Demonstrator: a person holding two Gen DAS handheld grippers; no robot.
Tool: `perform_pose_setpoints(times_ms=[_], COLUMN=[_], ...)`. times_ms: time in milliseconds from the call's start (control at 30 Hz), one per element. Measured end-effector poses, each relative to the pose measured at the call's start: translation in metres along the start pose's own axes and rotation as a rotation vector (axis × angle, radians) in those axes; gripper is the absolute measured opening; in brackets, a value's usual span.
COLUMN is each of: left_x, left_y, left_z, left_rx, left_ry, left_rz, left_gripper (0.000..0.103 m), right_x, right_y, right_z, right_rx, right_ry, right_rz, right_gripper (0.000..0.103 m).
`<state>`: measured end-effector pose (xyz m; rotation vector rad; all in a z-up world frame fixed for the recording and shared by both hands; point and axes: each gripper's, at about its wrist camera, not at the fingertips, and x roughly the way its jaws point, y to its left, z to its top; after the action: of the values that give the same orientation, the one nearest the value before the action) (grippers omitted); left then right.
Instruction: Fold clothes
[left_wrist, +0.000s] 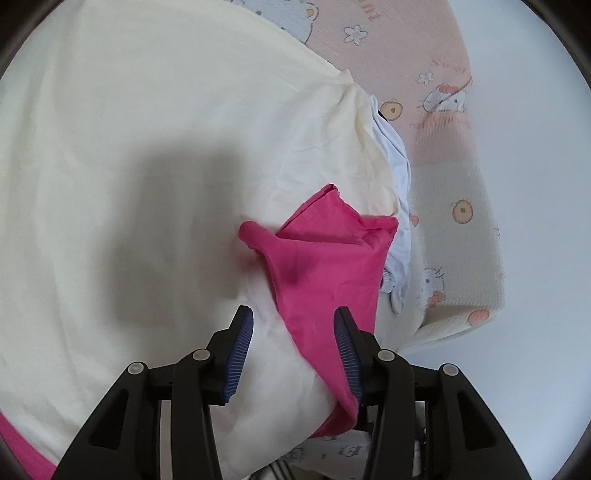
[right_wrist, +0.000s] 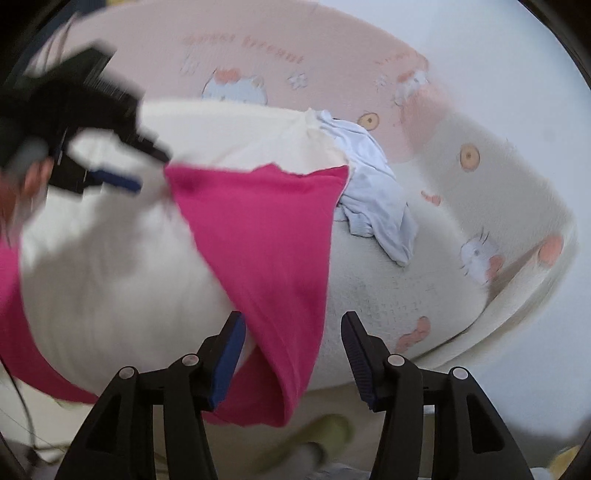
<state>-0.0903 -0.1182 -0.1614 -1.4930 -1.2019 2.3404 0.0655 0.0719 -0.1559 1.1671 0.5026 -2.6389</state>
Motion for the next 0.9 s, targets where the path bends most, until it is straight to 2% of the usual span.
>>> perform_pose_setpoints(times_ms=[67,300,400,467,533,633,700,767,900], left_x=[-0.006,-0.019,-0.015,-0.007,0.004,0.014,0.021,0.028,0.041], left_y=[-0.005,-0.022,-0.031,-0.038,-0.046,-0.049,-0.051,-0.054,-0.062], left_z=[-0.001,0.0,0.002,0.007,0.014,0.021,0.027,0.033,0.049], left_rx=[0.026,0.14,0.169,0.193,0.23,0.239,0.244,0.251,0.291], left_ry=[-0.009,-0.033,-0.026,-0.022,-0.017,-0.011,0.0,0.011,0.03], left_rz=[0.029,0.125,0.126,0.156,0.194,0.22,0.239,0.259,0.31], left_gripper=[0.042,0.042,0.042,0.042,0.042,0.042,0.042,0.042,0.042], right_x=[-0.002,-0.008,-0.006,-0.002,0.008,0.035,0.047,0.056,0.078], right_y=[-0.015,-0.055,-0.065,-0.073,-0.085,-0.105,-0.113,-0.117,-0.124], right_z=[0.005,0.031,0.045,0.055,0.063,0.076,0.087,0.097,0.122], right_rx=[0.07,0.172,0.181,0.213,0.26,0.352,0.386,0.394,0.352], right_ry=[-0.002,0.014,0.029,0.024,0.023,0.088,0.091,0.086,0.098], right_rz=[0.037,0.059,0.068,0.107,0.146,0.185,0.219,0.249,0.254], right_gripper=[0.054,0.055,0.056,0.06,0.064,0.064,0.064,0.064,0.064])
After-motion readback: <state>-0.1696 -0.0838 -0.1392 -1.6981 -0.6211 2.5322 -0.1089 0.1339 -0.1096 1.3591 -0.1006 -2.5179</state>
